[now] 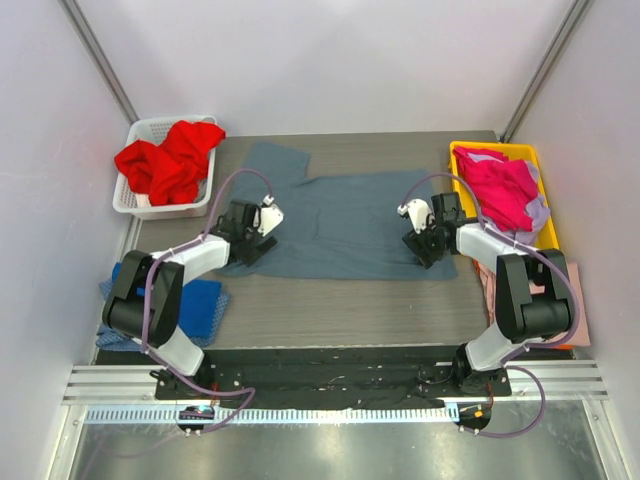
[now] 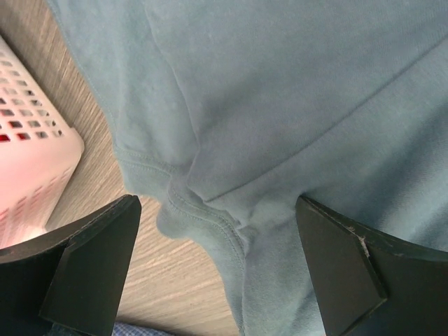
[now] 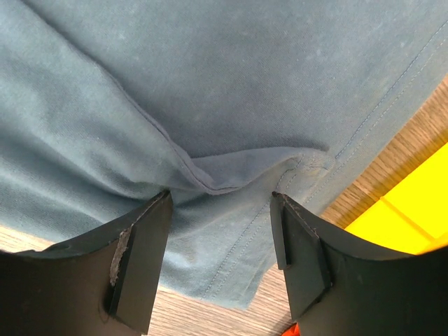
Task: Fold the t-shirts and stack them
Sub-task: Fold the flattened tshirt in 1/3 of the way
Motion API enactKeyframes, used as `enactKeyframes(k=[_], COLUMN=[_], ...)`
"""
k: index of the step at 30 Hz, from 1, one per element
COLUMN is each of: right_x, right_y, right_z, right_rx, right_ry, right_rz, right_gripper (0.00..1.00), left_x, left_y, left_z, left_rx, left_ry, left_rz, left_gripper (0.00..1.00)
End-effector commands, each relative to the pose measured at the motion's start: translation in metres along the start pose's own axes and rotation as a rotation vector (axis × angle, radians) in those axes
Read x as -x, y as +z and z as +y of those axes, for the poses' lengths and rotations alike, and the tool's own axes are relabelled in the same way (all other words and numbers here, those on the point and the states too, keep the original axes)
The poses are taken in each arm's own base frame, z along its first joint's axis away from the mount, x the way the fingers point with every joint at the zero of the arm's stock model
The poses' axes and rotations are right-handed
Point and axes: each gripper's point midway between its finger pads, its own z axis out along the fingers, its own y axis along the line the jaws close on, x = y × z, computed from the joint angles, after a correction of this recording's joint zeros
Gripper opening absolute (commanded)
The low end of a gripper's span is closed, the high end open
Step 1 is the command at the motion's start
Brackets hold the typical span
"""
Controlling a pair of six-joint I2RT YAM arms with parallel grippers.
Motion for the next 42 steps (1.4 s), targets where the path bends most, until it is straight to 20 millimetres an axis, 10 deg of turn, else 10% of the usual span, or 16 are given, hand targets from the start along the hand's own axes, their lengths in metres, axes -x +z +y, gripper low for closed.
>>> enactKeyframes(k=[1,42], right_x=[-0.033,-0.108], right_y=[0.002,-0.041], right_z=[0.017,0.075], right_rx=[0.046,0.189], right_ry=[-0.038,-0.119], right_rz=[0.089,0.195], right_gripper=[0.67,0.68], left_x=[-0.048,-0.09], left_y=[-0.008,-0.083], left_z=[-0.034,-0.093], left_rx=[-0.069,-0.12], left_ry=[0.062,0.129], left_rz=[0.136,0.183], left_gripper=[1.0,1.0])
